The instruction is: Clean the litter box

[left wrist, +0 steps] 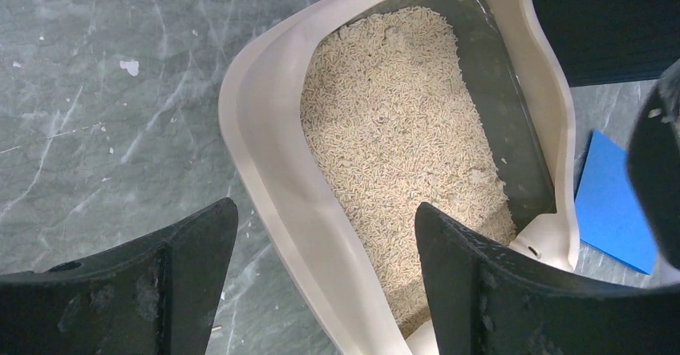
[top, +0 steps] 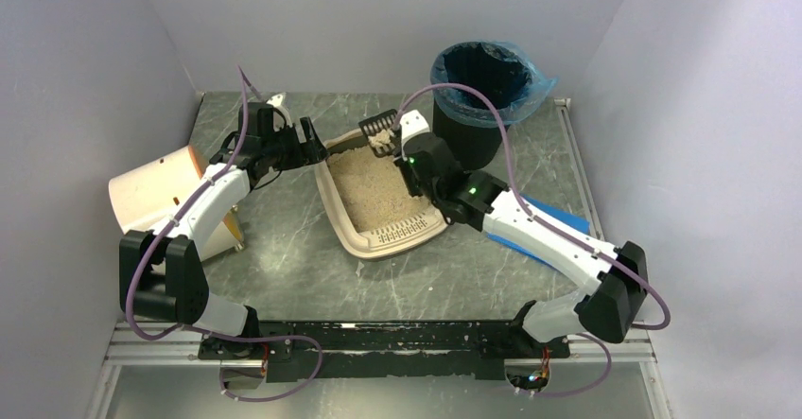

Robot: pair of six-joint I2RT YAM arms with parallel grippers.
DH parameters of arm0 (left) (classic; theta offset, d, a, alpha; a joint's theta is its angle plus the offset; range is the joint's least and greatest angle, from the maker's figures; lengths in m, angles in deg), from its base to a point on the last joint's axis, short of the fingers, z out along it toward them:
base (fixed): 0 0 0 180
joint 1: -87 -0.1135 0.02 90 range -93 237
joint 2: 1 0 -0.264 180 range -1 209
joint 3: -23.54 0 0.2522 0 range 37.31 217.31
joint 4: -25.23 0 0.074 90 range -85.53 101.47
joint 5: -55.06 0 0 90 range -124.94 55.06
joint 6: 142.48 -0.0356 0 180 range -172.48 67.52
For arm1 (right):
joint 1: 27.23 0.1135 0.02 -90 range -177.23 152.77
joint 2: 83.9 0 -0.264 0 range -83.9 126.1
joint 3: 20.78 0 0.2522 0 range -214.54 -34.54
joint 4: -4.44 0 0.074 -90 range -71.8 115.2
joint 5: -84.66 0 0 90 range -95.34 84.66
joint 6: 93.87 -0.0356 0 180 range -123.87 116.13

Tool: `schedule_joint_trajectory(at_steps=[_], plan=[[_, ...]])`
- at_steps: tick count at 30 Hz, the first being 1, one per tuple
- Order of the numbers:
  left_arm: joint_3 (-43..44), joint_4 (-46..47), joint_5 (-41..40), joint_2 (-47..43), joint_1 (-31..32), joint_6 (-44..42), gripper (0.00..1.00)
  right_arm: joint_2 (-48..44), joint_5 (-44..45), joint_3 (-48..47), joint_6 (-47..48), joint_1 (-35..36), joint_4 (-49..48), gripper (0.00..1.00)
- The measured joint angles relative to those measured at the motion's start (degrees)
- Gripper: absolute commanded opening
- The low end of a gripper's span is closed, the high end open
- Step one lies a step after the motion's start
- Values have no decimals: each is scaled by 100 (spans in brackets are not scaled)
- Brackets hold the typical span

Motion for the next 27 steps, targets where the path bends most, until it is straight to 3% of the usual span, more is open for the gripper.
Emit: schedule_joint_trajectory(at_steps=[12, 21, 27], plan=[[-2, 0, 2, 0, 0, 0, 85, -116, -776, -1464, -133, -745, 820, 0], [-4, 9, 15, 0, 0, 2, 85, 90, -1427, -2559, -435, -1965, 1222, 0], [-4, 35, 39, 0, 0, 2, 85, 356, -2317, -2625, -918, -3029, 1294, 0]])
